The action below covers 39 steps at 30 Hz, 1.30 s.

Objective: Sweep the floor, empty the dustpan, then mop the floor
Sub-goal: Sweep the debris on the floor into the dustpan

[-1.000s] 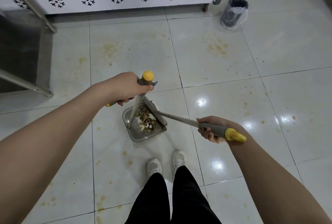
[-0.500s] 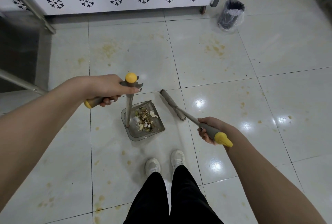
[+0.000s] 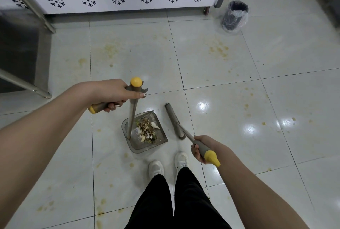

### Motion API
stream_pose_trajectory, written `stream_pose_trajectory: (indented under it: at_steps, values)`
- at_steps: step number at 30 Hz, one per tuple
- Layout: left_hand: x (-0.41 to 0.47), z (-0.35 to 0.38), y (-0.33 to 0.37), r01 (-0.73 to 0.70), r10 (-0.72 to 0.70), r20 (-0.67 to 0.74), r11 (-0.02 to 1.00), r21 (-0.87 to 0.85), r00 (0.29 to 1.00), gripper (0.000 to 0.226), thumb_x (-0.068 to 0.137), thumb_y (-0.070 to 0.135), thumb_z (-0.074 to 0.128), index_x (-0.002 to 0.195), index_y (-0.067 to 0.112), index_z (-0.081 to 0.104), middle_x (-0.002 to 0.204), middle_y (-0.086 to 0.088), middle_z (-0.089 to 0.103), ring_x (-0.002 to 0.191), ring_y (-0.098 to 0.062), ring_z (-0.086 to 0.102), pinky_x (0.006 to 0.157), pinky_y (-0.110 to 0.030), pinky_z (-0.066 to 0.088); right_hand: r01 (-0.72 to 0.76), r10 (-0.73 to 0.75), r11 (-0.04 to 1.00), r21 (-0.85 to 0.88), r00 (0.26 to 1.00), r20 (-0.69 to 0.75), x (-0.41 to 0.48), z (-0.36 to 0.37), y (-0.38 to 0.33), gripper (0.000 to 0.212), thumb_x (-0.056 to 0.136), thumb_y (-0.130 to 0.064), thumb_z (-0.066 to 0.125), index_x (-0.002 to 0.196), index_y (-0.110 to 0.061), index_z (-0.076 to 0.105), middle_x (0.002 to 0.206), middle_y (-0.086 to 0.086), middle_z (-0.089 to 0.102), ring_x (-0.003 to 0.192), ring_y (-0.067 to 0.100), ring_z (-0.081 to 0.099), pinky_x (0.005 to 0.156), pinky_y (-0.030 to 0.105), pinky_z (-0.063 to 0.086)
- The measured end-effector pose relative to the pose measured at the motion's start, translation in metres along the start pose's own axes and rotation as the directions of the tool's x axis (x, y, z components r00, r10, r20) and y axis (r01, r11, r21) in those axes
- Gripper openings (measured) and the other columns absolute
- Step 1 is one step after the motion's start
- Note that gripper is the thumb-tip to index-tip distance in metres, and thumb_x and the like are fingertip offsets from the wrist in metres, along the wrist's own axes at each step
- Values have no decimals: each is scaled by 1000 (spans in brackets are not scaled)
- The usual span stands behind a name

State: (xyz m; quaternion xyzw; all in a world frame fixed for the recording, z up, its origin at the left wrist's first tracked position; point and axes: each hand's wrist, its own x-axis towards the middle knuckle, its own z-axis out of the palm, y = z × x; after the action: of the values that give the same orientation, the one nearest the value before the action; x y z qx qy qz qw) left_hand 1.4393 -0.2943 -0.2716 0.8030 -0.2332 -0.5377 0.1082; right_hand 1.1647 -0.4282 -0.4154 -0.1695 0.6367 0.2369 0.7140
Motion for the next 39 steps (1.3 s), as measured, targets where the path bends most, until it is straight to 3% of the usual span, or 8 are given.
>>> stream_pose_trajectory:
  at_steps: [3,9,14,28,36,39]
  values:
    - [2,9,2,-1,1,-39,1000,3,999,47,85,51,59,68,10,44,45,1,33,37,-14,30,42,-21,31,14,-14,1000,-17,1000,-16,7,14,7,36,99,-29,41,70,-9,42,35,4,45,22,12,43,28,11,36]
    - [0,12,5,2,-2,-43,1000,5,999,46,86,51,58,68,10,44,49,-1,34,36,-14,31,40,-20,32,-16,15,1000,13,999,45,5,23,6,32,98,-29,43,72,-10,42,37,4,45,23,13,45,28,12,37]
    - [0,14,5,-3,4,-44,1000,15,999,47,86,51,58,70,9,44,52,-2,34,35,-13,31,40,-19,33,-72,73,997,-13,987,142,-3,5,-3,43,95,-37,46,65,-6,48,43,1,49,27,8,47,28,13,38]
    - [-4,18,-1,9,-9,-36,1000,7,999,51,86,51,58,64,10,39,45,-1,33,37,-15,31,42,-22,33,-41,47,983,-178,998,29,-17,1,-21,44,94,-43,46,65,-10,48,42,-3,51,29,7,48,31,13,41]
    - [-5,24,1,5,-5,-30,1000,8,1000,51,86,52,59,64,9,40,45,-1,34,36,-15,31,43,-22,33,-11,15,998,-57,997,75,-10,15,-11,38,95,-35,47,69,-7,46,40,1,50,28,10,48,29,14,40]
    - [-6,25,2,6,-6,-29,1000,2,1000,49,85,52,59,68,9,43,47,-1,34,36,-15,31,42,-21,32,3,-16,996,89,991,136,-15,12,-10,33,95,-30,48,72,-6,48,43,2,49,30,11,50,30,14,42]
